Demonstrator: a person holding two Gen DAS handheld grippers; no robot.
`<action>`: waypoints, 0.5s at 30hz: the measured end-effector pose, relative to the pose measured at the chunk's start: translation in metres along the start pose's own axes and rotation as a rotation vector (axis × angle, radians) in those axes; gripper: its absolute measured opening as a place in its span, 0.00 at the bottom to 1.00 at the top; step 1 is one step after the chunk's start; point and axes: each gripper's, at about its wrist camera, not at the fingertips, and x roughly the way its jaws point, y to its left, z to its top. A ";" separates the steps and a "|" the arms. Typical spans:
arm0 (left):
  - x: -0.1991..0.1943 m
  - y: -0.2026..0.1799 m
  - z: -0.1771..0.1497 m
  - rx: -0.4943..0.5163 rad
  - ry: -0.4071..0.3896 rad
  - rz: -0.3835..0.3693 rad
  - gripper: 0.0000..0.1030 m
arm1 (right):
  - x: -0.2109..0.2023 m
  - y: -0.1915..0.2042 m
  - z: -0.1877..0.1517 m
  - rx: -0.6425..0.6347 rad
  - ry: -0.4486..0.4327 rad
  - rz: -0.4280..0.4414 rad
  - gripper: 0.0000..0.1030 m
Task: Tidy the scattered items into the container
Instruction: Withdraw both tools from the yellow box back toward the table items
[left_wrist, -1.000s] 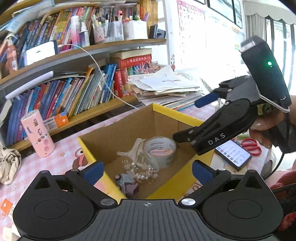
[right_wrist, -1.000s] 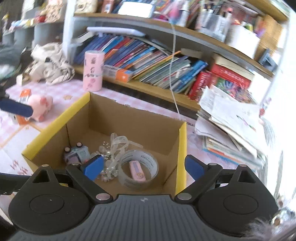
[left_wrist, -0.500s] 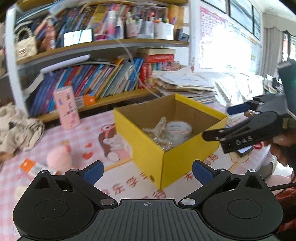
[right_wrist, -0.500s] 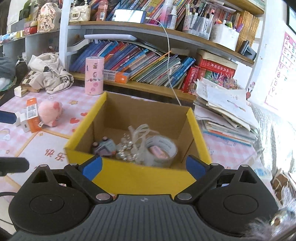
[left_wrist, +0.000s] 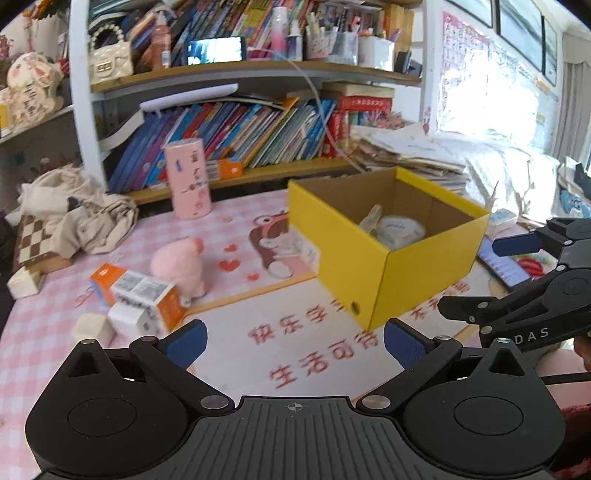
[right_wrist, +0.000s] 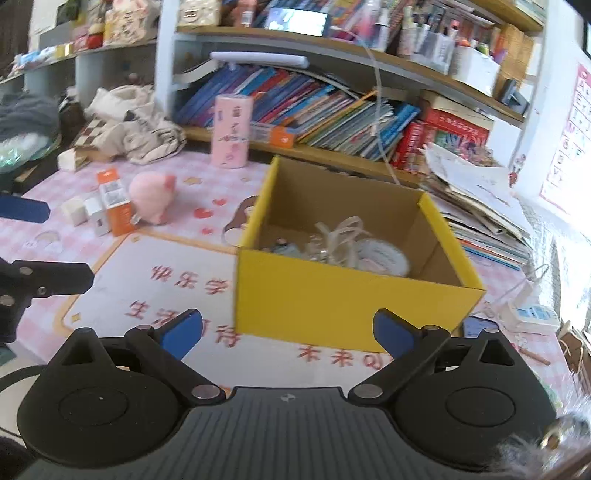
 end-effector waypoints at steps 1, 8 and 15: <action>-0.002 0.003 -0.003 -0.001 0.004 0.008 1.00 | 0.000 0.004 0.000 -0.006 0.002 0.005 0.97; -0.018 0.023 -0.019 -0.026 0.019 0.057 1.00 | 0.006 0.039 0.000 -0.053 0.022 0.059 0.97; -0.028 0.044 -0.031 -0.049 0.039 0.106 1.00 | 0.012 0.071 0.004 -0.102 0.037 0.114 0.98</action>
